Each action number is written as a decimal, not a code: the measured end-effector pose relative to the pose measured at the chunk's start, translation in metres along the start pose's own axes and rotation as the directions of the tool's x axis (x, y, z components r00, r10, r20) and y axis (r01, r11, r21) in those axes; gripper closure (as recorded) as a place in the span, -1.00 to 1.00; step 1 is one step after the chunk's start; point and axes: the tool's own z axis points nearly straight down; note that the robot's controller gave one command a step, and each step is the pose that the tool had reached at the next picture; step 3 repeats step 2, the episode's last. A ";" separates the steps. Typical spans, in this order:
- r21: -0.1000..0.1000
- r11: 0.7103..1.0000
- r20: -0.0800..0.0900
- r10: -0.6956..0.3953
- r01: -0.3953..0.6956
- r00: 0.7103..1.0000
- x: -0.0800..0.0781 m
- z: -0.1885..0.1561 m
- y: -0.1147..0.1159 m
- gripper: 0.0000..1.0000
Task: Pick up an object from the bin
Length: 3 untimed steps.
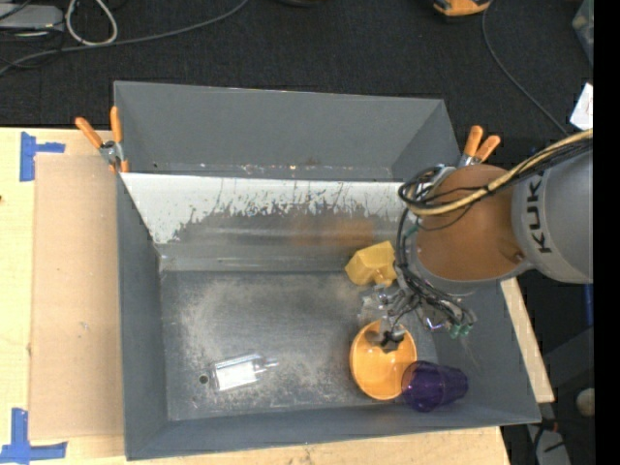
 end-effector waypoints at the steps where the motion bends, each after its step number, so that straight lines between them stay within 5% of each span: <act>1: 0.001 0.998 0.002 -0.064 0.064 0.998 -0.018 0.012 0.023 1.00; 2: -0.005 0.953 -0.001 -0.304 0.304 0.953 0.003 -0.041 0.001 1.00; 3: -0.005 0.953 -0.001 -0.304 0.304 0.953 0.003 -0.041 0.001 1.00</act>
Offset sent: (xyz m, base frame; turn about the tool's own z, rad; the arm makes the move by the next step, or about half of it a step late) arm -0.0276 -0.0615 0.1458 0.0129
